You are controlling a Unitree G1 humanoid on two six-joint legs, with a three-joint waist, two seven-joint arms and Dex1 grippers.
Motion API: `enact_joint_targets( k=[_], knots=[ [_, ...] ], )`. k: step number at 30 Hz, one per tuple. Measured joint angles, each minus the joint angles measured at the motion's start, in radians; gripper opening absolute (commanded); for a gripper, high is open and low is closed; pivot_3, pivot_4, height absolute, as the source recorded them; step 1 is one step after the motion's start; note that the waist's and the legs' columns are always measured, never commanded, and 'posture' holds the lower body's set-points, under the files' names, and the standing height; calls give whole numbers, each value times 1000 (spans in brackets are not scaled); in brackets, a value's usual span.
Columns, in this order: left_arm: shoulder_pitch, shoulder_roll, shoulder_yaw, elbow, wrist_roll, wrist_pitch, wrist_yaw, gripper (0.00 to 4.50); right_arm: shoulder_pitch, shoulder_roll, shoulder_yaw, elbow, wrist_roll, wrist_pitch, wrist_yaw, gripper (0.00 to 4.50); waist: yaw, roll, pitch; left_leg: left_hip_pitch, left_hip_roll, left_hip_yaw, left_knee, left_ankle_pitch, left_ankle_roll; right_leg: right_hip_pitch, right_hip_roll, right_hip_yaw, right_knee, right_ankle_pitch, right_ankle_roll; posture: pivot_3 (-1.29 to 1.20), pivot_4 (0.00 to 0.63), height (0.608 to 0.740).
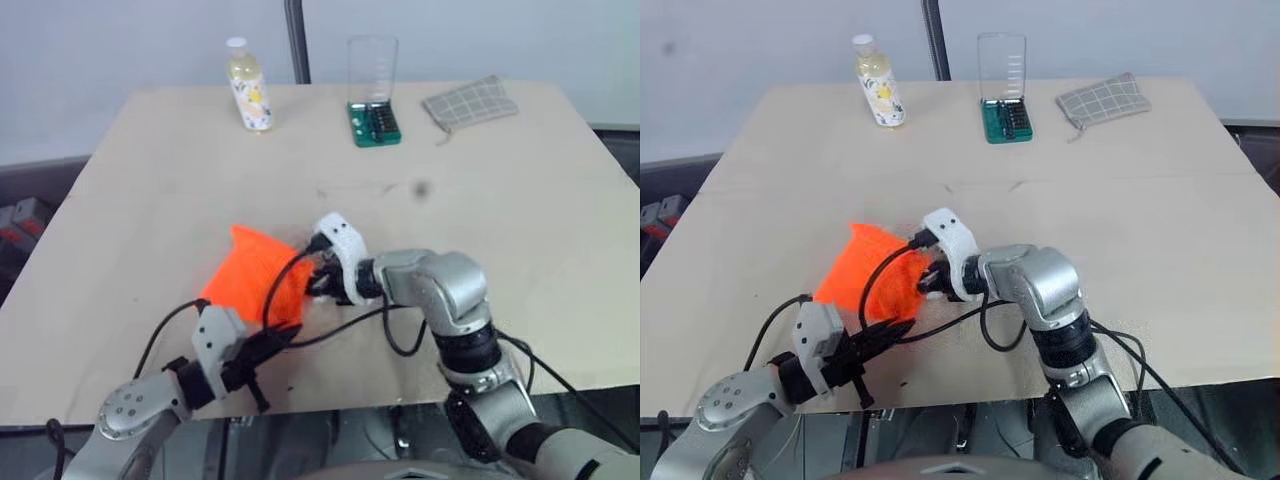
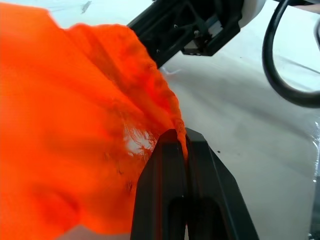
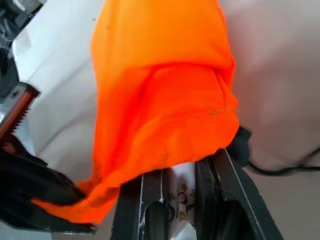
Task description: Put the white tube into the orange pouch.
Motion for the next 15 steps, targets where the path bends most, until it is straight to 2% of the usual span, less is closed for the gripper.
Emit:
enact_joint_targets(
  k=[4,7,10,11,12,15],
  knots=[
    [-41,-3,0,1,-12,2,10,0,-8,3,-146,128,69,12,-72,391,-5,1,0,1,0,1,-1,0,0,0,0,1,1,0,0,0,150,740],
    [-63,-22,6,6,-50,32,36,0,-26,4,-268,223,179,-5,-121,1538,-5,1,-1,3,0,2,-2,0,0,1,1,1,2,0,0,0,150,740],
    [-81,-31,30,9,-95,60,55,0,-41,4,-340,261,246,-38,-198,3011,-5,2,-1,4,0,2,-1,0,0,3,1,1,2,0,0,0,150,740],
    [-83,-31,39,9,-102,64,57,0,-43,4,-343,261,255,-47,-212,3246,-5,2,0,7,0,2,-1,0,0,6,1,1,2,0,0,0,150,740],
    [-86,-30,47,9,-115,67,60,0,-44,4,-343,260,266,-61,-234,3891,-5,2,0,10,0,2,-2,0,0,8,1,1,2,0,0,0,150,740],
    [-92,-30,54,15,-133,85,66,0,-44,1,-295,215,300,-73,-248,3891,-10,3,0,11,0,3,-2,0,1,9,1,2,1,0,0,0,150,740]
  ],
)
